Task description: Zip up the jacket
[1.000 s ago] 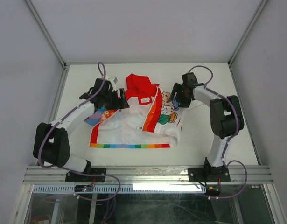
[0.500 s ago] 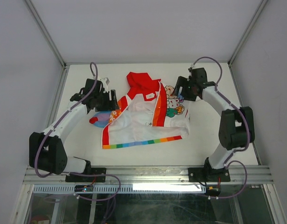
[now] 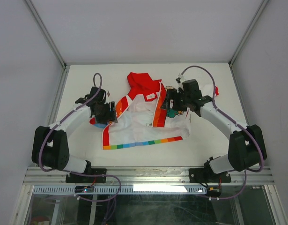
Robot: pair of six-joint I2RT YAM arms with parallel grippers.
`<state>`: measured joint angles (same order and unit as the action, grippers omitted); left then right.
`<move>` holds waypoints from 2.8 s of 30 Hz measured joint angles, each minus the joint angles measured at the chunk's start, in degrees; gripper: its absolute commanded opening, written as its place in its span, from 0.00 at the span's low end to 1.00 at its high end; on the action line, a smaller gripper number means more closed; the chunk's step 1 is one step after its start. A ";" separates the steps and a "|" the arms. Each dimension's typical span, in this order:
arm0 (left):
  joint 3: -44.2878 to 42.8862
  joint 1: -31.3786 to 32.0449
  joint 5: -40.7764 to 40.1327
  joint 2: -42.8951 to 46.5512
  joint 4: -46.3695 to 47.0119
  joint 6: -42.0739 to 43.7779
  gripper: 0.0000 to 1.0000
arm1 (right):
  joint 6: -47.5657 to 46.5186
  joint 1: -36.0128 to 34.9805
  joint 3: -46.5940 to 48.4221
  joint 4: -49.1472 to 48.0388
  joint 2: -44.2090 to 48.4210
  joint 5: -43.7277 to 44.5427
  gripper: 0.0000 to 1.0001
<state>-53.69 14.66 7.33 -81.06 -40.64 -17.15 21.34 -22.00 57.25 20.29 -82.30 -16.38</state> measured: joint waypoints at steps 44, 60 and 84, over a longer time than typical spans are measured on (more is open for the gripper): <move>-8.31 25.31 16.15 -7.72 10.38 -16.55 0.60 | -0.92 -13.22 -0.63 2.43 -6.91 11.56 0.71; -3.61 18.58 16.72 -7.82 14.08 -16.13 0.50 | -0.59 -17.97 5.25 5.29 -18.75 23.50 0.37; -9.57 17.88 14.03 -25.55 22.58 -15.30 0.43 | -4.48 -18.47 -3.50 8.94 0.61 -2.93 0.00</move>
<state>-63.26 32.53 21.37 -106.61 -18.06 -32.45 16.86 -40.47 53.76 29.23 -81.69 -19.31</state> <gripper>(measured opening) 0.422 0.009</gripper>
